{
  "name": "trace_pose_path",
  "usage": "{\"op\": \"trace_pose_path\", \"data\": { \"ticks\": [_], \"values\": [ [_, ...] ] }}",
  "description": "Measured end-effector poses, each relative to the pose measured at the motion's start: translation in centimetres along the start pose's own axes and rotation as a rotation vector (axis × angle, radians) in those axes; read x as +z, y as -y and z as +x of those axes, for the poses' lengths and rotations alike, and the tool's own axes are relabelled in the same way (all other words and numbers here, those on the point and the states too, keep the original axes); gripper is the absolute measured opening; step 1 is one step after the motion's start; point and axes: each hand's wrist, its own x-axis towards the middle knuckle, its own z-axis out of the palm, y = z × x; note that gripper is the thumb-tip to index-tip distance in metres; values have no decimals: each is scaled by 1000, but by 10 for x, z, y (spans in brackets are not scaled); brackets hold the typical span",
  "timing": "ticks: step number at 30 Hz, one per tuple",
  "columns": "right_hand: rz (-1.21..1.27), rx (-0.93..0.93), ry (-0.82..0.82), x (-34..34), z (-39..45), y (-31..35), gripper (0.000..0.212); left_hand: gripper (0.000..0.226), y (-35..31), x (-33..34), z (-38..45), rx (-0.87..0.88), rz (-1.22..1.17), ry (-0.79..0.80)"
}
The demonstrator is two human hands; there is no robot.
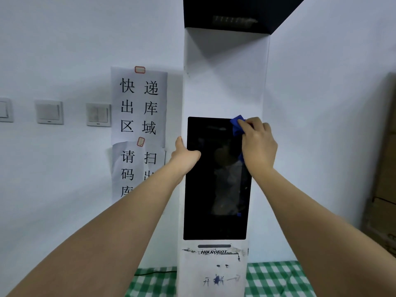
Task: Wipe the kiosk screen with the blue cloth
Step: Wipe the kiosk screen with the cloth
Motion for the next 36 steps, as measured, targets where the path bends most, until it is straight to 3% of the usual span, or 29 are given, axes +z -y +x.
{"op": "trace_pose_path", "data": {
  "ticks": [3, 7, 9, 11, 16, 18, 23, 25, 29, 31, 36],
  "values": [
    [69, 25, 9, 1, -2, 26, 44, 83, -6, 4, -4, -16, -2, 2],
    [-8, -364, 110, 0, -3, 33, 47, 84, -7, 7, -6, -11, -9, -6],
    [-36, -422, 136, -5, 2, 19, 46, 84, -5, 6, -6, -11, 5, -1],
    [-54, -355, 121, -8, 5, 2, 42, 84, -4, 5, -6, -19, 19, 8],
    [-25, 59, 44, -5, 2, -1, 48, 84, -1, 3, -8, -40, 29, 24],
    [39, 84, 64, -4, 0, 13, 46, 86, 0, 3, -7, -43, 12, 24],
    [-43, -367, 184, -8, -5, 5, 45, 88, 0, 6, -5, -48, -12, 0],
    [-47, -286, 211, -15, 1, -10, 39, 88, 0, 7, -5, -48, -1, -4],
    [75, 177, 108, -13, 7, -21, 46, 88, 4, 6, -5, -55, 22, -2],
    [130, 238, 76, -10, 4, -9, 47, 89, 4, 5, -3, -59, 19, 2],
    [75, -193, 191, -9, -8, -3, 41, 90, 4, 6, -3, -60, 26, -3]
  ]
}}
